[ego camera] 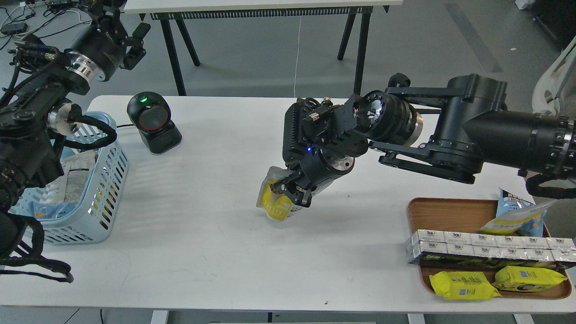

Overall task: Scan snack and place in basket
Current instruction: 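Carry the yellow packet to the table center and set it down, then open the right gripper and withdraw it upward away from the packet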

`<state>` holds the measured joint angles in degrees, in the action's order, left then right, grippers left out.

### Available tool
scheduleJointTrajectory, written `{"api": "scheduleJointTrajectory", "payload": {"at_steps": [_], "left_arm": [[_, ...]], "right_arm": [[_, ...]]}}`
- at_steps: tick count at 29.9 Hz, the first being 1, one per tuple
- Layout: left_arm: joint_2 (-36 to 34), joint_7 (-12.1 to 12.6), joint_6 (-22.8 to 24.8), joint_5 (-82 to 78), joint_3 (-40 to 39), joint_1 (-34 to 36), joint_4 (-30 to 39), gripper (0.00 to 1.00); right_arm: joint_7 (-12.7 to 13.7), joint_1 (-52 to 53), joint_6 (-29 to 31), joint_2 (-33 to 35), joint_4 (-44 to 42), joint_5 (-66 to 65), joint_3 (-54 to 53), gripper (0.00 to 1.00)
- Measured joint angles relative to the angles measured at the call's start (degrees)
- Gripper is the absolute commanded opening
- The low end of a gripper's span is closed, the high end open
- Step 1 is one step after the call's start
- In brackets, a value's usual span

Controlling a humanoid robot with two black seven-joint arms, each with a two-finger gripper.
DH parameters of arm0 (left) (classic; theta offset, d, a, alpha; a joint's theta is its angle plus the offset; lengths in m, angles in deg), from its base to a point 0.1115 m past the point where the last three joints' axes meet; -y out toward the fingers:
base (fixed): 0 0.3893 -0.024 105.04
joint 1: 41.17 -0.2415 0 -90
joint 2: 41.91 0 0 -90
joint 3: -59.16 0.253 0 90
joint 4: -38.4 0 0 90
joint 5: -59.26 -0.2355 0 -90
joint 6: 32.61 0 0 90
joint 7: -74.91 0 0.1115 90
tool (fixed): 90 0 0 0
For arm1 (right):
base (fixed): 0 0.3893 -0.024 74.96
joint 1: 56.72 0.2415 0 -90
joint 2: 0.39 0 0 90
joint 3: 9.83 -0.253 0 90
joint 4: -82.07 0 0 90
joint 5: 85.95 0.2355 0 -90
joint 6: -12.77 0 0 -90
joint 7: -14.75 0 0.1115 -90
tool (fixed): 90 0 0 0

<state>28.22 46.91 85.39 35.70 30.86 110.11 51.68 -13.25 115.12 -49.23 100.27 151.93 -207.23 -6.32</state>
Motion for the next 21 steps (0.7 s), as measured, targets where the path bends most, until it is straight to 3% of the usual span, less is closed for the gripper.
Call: {"api": "scheduleJointTrajectory", "payload": {"at_steps": [3,12,15,17,18,21], "left_arm": [[0.00,0.00,0.00,0.00,0.00,0.00,0.00,1.00],[0.00,0.00,0.00,0.00,0.09,-0.09,0.00,1.00],[0.00,0.00,0.00,0.00,0.09,-0.08,-0.01,1.00],[0.00,0.00,0.00,0.00,0.09,-0.08,-0.01,1.00],[0.00,0.00,0.00,0.05,0.09,-0.08,-0.01,1.00],[0.11,0.00,0.00,0.42,0.05,-0.05,-0.01,1.00]], "right_arm": [[0.00,-0.27,0.00,-1.50,-0.70,0.07,0.39,0.01],[0.00,-0.72,0.00,-4.02,-2.60,0.75,0.83,0.33],[0.00,-0.84,0.00,-4.35,-2.71,1.00,0.66,0.54],[0.00,-0.88,0.00,-4.57,-2.74,1.20,0.43,0.78],[0.00,-0.89,0.00,-4.63,-2.78,1.47,0.36,1.00],[0.00,-0.64,0.00,-4.75,-3.34,3.29,0.27,0.99]]}}
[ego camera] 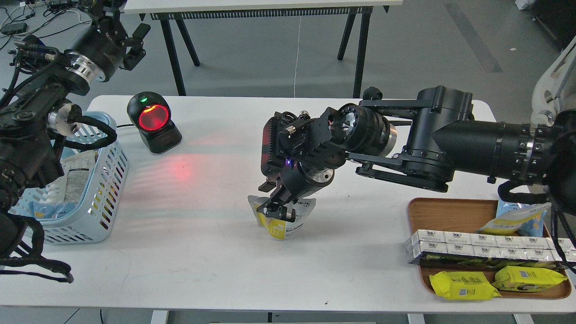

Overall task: Scan snack and place in basket
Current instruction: 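Open the right gripper and withdraw it upward away from the packet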

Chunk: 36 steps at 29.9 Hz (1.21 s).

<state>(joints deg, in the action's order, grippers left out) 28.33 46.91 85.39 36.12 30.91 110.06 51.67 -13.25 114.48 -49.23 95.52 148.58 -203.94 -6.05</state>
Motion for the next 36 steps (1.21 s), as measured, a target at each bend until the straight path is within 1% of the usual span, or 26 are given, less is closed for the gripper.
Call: {"api": "scheduleJointTrajectory", "payload": {"at_steps": [4,7,12,15,27,30,33,36], "left_arm": [[0.26,0.00,0.00,0.31,-0.54,0.75,0.00,1.00],[0.19,0.00,0.00,0.34,-0.54,2.12,0.00,1.00],[-0.12,0.00,0.00,0.34,-0.52,3.77,0.00,1.00],[-0.12,0.00,0.00,0.34,-0.78,3.85,0.04,1.00],[0.20,0.00,0.00,0.91,-1.63,3.34,0.10,1.00],[-0.25,0.00,0.01,1.18,-2.60,3.67,0.13,1.00],[-1.39,0.00,-0.01,2.37,-5.88,3.71,0.29,1.00],[-2.04,0.00,-0.01,2.76,-8.08,3.86,0.63,1.00]], "right_arm": [[0.00,0.53,0.00,-0.05,-2.93,3.75,-2.62,0.99],[0.00,0.77,0.00,0.16,-8.30,9.94,-7.23,0.99],[0.01,0.79,0.00,2.06,-18.79,27.79,-13.14,0.99],[0.02,0.46,0.00,5.16,-22.17,39.37,-15.48,0.99],[0.01,-6.68,-0.01,22.31,-23.07,88.58,-17.58,0.99],[0.01,-9.82,-0.01,25.29,-22.82,100.70,-19.22,0.99],[0.01,-12.47,-0.02,26.95,-22.63,108.86,-20.70,0.99],[0.00,-13.37,-0.01,28.49,-22.52,111.29,-21.68,0.99]]}}
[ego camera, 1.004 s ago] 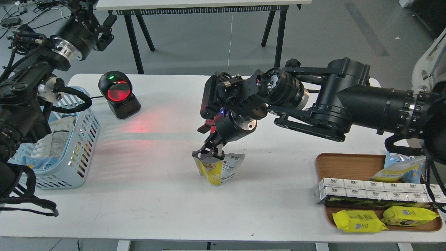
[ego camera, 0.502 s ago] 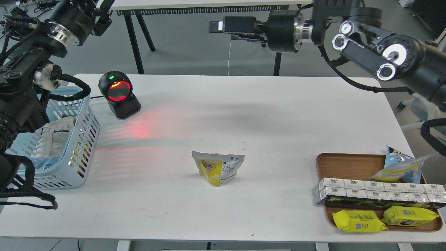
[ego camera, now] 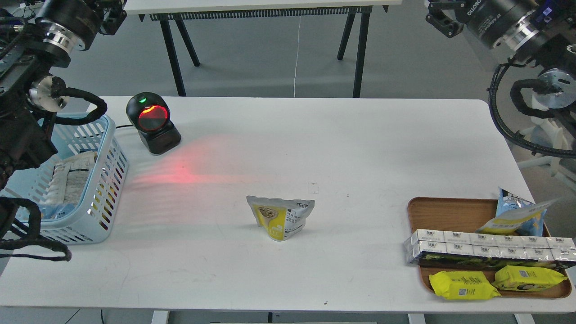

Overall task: Scan snack and place in basket
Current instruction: 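Open the right gripper and withdraw it upward away from the packet, then reach the left gripper over the yellow packet and grasp it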

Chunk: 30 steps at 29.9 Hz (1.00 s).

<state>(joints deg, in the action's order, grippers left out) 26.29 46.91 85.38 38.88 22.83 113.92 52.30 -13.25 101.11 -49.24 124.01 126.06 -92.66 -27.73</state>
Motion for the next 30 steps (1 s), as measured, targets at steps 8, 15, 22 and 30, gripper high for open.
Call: {"api": "scheduleJointTrajectory", "payload": {"at_steps": [8,15,22,30], "left_arm": [[-4.43,0.00,0.03,-1.57,1.96,5.93,3.80,1.00],[-8.22,0.00,0.02,-2.14,23.26,22.79,9.06,1.00],[-7.17,-0.01,0.03,-14.82,41.36,38.51,23.08,1.00],[-7.28,-0.01,0.01,-37.13,56.63,47.06,49.14,0.98]], "right_arm": [[0.00,-1.82,0.00,2.54,-0.28,0.78,-0.61,0.99],[-0.01,-4.60,0.01,3.52,-0.73,0.83,-3.35,0.99],[-0.01,-9.82,0.02,3.74,-0.75,4.08,-8.41,0.99],[-0.01,-13.05,0.01,3.48,-0.72,9.21,-9.70,0.99]]}}
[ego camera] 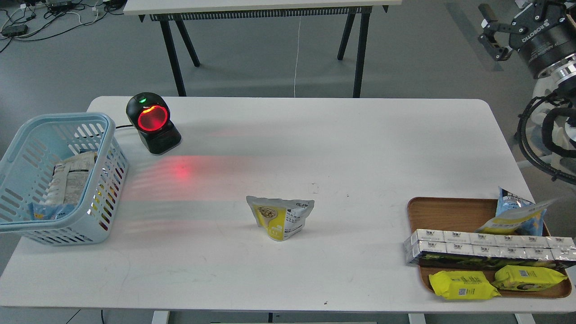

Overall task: Scan snack and place in basket
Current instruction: 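Reach the left gripper over the yellow packet and grasp it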

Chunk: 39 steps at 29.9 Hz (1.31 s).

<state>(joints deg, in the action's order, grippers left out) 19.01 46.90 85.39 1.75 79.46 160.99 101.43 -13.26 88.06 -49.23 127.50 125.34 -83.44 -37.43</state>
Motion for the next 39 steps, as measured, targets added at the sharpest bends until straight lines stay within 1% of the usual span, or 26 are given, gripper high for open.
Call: {"api": "scheduleJointTrajectory", "payload": {"at_steps": [3,7,10,12,17,21,29,34,37,39], "left_arm": [[-0.17,0.00,0.00,-6.92,7.59,2.85,10.40,0.97],[-0.19,0.00,0.00,-12.78,15.68,5.27,20.69,0.95],[0.01,0.00,0.00,-15.29,18.92,6.40,24.98,0.94],[0.76,0.01,0.00,-17.18,20.36,6.59,26.05,0.94],[3.20,0.02,0.00,-23.33,22.83,5.91,26.35,0.94],[4.31,0.02,-0.01,-24.56,22.62,2.86,25.29,0.94],[6.83,0.02,-0.01,-24.84,22.31,-4.19,20.21,0.94],[8.99,0.02,0.00,-24.86,21.49,-9.20,15.75,0.94],[10.86,0.02,0.00,-24.84,20.25,-11.84,13.42,0.92],[12.03,0.02,0.00,-24.79,19.90,-13.13,12.14,0.89]], "right_arm": [[0.00,-0.16,0.00,-0.01,-0.03,0.03,0.00,0.99],[0.00,-0.39,0.00,-0.07,-0.11,0.04,0.03,0.99],[0.00,-0.52,0.00,-0.10,-0.12,0.00,0.32,0.99],[0.00,-0.54,0.00,-0.14,-0.11,-0.04,0.46,0.99],[0.00,-0.63,0.00,0.12,-0.04,-0.04,0.61,0.99],[0.00,-0.64,0.00,0.22,-0.03,-0.04,0.64,0.99],[0.00,-1.85,0.00,0.26,0.20,-0.04,0.87,0.99],[0.01,-2.12,0.00,0.26,0.24,-0.04,0.95,0.99],[0.01,-2.47,0.00,0.26,0.28,-0.04,0.95,0.99],[0.01,-2.62,0.00,0.26,0.30,-0.04,0.95,0.99]]}}
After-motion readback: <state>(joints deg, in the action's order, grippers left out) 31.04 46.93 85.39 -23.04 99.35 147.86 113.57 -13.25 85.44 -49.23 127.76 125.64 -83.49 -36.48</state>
